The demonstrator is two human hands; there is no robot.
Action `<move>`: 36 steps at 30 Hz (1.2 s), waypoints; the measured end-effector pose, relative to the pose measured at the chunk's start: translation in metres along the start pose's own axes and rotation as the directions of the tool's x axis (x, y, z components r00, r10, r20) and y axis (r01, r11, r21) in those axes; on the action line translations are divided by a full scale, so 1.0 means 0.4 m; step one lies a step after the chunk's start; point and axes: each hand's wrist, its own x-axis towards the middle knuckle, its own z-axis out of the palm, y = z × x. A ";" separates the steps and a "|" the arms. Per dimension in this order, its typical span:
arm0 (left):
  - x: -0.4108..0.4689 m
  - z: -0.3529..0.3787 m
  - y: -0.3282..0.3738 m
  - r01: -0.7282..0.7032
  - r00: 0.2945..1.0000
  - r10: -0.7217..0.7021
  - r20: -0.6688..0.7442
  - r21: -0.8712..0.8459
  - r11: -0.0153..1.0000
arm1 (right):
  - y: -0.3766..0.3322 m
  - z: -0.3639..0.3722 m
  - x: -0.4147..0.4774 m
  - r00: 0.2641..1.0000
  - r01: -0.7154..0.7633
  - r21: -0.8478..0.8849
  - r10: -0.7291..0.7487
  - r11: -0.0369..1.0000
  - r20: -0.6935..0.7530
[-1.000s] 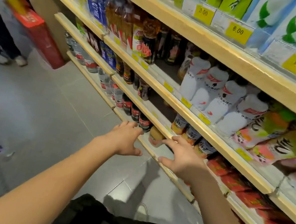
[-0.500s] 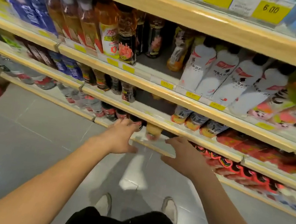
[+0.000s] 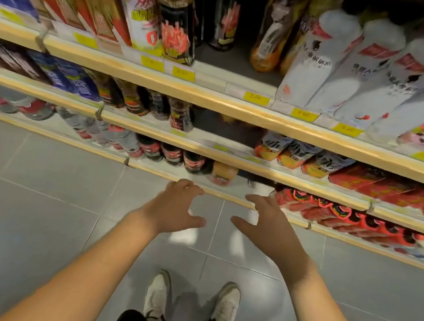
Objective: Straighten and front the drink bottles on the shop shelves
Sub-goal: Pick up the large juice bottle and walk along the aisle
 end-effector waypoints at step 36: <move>0.913 0.722 -0.537 -0.052 0.991 0.057 -0.121 0.045 0.998 | 0.470 0.552 0.958 0.891 0.047 0.061 -0.015 0.997 -0.453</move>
